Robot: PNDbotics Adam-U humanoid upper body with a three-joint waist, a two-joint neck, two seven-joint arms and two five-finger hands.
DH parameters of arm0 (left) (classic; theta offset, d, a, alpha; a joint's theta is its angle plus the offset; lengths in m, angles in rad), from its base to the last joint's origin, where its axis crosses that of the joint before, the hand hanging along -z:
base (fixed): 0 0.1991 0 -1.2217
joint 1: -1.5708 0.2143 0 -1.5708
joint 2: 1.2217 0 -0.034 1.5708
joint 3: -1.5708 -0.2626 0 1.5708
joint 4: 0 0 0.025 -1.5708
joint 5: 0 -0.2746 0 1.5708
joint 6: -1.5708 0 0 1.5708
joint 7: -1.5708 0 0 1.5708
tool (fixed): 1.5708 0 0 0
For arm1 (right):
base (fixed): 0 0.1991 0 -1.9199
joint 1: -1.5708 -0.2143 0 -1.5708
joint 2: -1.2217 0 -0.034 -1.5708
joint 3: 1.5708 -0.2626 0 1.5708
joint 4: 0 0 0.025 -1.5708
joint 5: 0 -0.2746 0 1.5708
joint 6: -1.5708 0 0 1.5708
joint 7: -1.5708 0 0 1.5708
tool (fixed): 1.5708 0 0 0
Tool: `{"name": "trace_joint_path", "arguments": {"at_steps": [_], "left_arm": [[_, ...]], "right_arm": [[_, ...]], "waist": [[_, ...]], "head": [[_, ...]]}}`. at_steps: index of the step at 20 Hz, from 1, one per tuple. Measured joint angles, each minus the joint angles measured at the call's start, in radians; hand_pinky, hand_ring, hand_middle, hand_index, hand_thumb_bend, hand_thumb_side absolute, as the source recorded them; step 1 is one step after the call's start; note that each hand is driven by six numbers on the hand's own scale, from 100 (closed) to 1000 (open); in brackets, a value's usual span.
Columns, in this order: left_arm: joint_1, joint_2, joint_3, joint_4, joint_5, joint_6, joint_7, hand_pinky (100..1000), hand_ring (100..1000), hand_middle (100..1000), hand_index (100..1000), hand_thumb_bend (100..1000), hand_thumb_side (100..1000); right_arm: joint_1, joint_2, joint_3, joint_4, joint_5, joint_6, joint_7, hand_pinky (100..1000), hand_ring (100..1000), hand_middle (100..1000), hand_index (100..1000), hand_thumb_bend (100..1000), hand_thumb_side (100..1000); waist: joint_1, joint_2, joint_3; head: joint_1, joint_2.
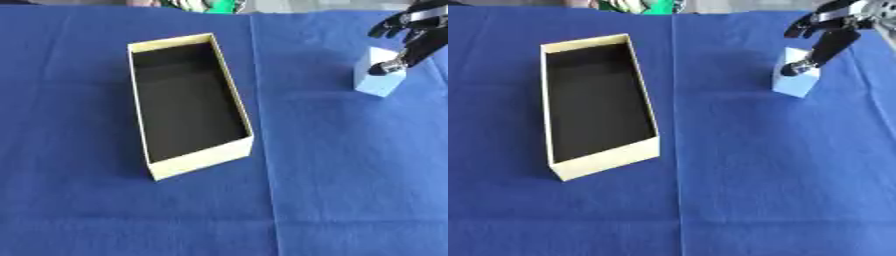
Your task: Pick up objects on the table and place them in the box.
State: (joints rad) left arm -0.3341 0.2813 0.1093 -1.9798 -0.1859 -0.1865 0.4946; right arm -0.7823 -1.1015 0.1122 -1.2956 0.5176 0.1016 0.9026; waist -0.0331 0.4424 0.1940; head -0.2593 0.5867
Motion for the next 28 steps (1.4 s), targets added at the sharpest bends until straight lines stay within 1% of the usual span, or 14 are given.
{"name": "trace_joint_path", "arguments": {"at_steps": [7,12,17,21,28], "left_arm": [[0.0,-0.001,0.0,0.0,0.0,-0.001,-0.003,551,668,621,736,100,736],[0.0,-0.008,0.0,0.0,0.0,-0.001,-0.005,551,668,621,736,100,737],[0.0,-0.008,0.0,0.0,0.0,-0.002,-0.006,551,668,620,736,100,738],[0.0,-0.008,0.0,0.0,0.0,-0.002,-0.006,551,668,619,736,100,739],[0.0,-0.009,0.0,0.0,0.0,-0.002,-0.006,552,668,620,736,100,741]], "right_arm": [[-0.005,0.015,-0.002,0.02,0.041,-0.005,0.003,885,992,965,1000,426,477],[-0.018,0.015,-0.026,0.033,0.076,-0.015,0.004,886,993,970,1000,423,476],[-0.018,0.015,-0.045,0.051,0.088,-0.019,0.005,885,993,970,1000,424,470],[-0.019,0.015,-0.057,0.066,0.099,-0.018,0.006,885,995,974,1000,426,466],[-0.027,0.016,-0.063,0.085,0.136,-0.014,-0.001,878,993,975,1000,431,460]], "waist": [[0.0,0.01,0.0],[0.0,0.014,-0.002],[0.0,0.019,-0.002],[0.005,0.022,-0.003],[0.007,0.03,-0.002]], "head": [[0.0,0.0],[0.001,-0.001],[0.001,-0.01],[0.001,-0.018],[-0.004,-0.027]]}}
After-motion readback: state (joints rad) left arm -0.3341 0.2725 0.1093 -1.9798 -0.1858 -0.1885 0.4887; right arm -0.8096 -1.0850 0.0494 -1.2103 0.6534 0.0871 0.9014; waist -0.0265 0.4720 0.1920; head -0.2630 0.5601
